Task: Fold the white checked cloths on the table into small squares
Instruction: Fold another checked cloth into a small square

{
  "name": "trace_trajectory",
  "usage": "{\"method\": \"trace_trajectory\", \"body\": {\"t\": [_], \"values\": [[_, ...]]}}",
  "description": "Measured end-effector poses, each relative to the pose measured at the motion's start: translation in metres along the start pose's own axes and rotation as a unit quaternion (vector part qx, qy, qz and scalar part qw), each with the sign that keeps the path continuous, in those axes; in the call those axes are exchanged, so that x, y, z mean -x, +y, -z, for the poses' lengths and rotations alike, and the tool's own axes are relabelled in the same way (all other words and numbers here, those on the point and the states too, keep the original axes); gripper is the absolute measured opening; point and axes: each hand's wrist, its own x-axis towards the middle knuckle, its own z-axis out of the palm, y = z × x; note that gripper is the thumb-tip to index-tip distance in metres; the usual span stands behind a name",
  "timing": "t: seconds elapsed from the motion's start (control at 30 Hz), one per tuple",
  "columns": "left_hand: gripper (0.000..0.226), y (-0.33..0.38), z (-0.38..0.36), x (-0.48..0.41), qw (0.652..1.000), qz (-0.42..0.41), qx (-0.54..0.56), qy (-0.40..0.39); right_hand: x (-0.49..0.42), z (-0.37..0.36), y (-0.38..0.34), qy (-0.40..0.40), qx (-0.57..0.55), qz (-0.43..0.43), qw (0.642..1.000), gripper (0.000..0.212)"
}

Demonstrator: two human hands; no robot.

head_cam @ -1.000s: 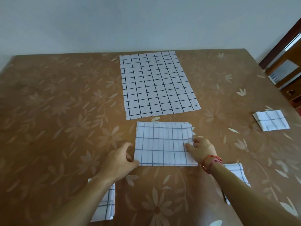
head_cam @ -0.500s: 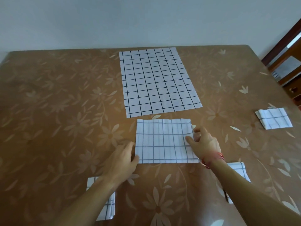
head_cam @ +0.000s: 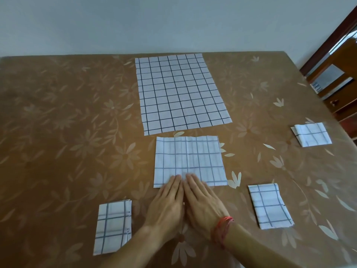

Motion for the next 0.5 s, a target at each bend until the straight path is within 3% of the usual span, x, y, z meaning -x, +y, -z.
{"method": "trace_trajectory", "body": {"t": [0.37,0.5], "values": [[0.059,-0.027,-0.001,0.032,0.997,0.039,-0.064,-0.036,0.003,-0.009,-0.004,-0.063,0.021,-0.021,0.998,0.063],[0.059,-0.032,0.002,0.037,0.996,0.037,-0.073,-0.044,0.0,-0.007,-0.014,-0.05,0.016,-0.013,0.999,0.064]]}}
